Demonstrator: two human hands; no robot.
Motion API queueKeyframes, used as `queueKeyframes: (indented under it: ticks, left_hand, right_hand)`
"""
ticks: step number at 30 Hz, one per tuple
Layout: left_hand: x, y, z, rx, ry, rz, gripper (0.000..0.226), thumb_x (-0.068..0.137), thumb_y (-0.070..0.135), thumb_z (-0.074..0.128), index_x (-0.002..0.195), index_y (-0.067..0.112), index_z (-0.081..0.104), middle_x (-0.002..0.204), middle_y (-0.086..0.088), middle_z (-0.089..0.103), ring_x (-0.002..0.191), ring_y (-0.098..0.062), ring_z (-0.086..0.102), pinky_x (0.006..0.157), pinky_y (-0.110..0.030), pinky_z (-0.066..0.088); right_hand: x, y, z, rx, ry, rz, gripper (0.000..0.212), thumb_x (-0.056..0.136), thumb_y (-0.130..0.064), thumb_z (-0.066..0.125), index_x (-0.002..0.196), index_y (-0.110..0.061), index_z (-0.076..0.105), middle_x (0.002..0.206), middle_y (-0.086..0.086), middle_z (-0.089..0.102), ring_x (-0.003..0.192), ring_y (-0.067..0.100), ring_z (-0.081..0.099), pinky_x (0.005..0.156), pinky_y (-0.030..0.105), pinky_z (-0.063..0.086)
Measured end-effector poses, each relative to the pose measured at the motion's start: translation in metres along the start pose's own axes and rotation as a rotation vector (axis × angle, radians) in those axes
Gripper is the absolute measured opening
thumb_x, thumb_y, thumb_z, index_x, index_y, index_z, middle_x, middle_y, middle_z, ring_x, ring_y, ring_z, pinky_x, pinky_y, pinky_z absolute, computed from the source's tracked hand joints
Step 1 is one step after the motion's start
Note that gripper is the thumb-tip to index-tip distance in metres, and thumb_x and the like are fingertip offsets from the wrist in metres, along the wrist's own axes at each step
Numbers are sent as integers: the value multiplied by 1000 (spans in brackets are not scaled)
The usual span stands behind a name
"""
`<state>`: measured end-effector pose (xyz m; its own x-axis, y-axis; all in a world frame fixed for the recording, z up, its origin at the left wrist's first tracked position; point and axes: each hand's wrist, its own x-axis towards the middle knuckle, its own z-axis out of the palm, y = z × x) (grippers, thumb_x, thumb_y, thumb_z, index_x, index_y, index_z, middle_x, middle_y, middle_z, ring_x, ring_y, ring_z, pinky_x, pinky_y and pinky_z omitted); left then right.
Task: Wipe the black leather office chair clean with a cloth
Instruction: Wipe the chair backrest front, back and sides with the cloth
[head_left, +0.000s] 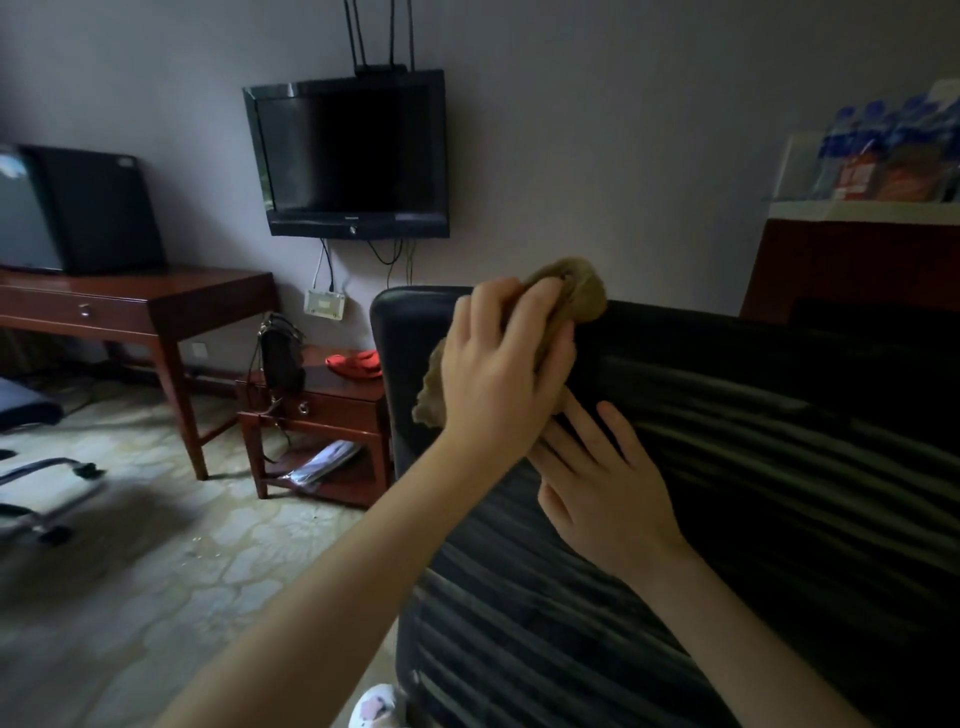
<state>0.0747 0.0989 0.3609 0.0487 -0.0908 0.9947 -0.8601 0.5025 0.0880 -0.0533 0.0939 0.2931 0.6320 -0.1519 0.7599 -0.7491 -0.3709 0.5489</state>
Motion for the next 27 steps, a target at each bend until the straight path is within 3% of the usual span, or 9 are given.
queueKeyframes:
  ticks: [2,4,9,12,15,18,20,23,27]
  left_hand:
    - [-8,-24,-3,-3,17,-71,26,89,27,46,114,19,43,113,-5,42,98,-19,44,75,-29,42]
    - [-16,-41,-4,-40,40,-282,29,91,26,42,119,18,41,113,-13,44,100,-20,44,79,-32,42]
    - [-24,-41,12,-151,207,-680,37,95,17,38,128,2,42,113,-2,36,100,-13,38,89,-19,31]
    - [-14,-15,24,-211,299,-774,38,95,18,36,128,1,43,115,-8,40,98,-13,39,81,-3,25]
    - [-13,10,36,-212,332,-690,37,94,23,35,124,3,46,109,-10,42,94,-10,39,78,3,24]
    - [-30,35,43,-205,289,-506,26,97,31,35,117,16,39,110,-16,45,93,-7,40,80,-6,33]
    - [-48,53,48,-174,226,-278,26,99,36,32,113,16,41,111,-10,42,93,-16,45,75,-24,41]
    - [-65,60,54,-89,169,63,22,99,33,38,108,16,48,108,-6,42,88,-20,45,72,-31,43]
    - [-57,44,50,-137,211,5,19,99,29,37,108,14,46,107,-7,40,92,-20,44,78,-31,41]
  right_hand:
    - [-8,1,-8,57,-44,-33,44,83,-25,43,122,-14,61,134,5,56,132,22,34,115,38,10]
    - [-19,5,-16,97,-51,-26,41,83,-22,45,118,-14,65,136,6,52,132,21,35,114,38,13]
    - [-29,18,-39,100,31,3,40,85,-18,45,123,-14,56,138,6,43,130,23,37,115,39,13]
    - [-22,27,-52,75,111,18,38,87,-17,45,124,-14,52,137,6,43,129,23,38,114,40,15]
    - [-16,38,-62,50,155,25,37,87,-16,46,124,-13,53,139,6,44,130,24,38,114,40,15]
    - [-13,49,-70,10,170,44,37,88,-15,47,124,-12,56,139,6,45,130,26,37,114,42,15]
    - [-11,56,-76,-21,176,82,37,88,-15,48,124,-12,57,138,7,45,129,27,38,113,43,17]
    - [-10,62,-86,-68,161,165,38,91,-17,47,128,-10,53,139,8,45,128,29,39,111,45,19]
    - [-11,78,-98,-151,108,277,41,92,-23,49,130,-8,51,135,15,52,123,32,42,106,48,24]
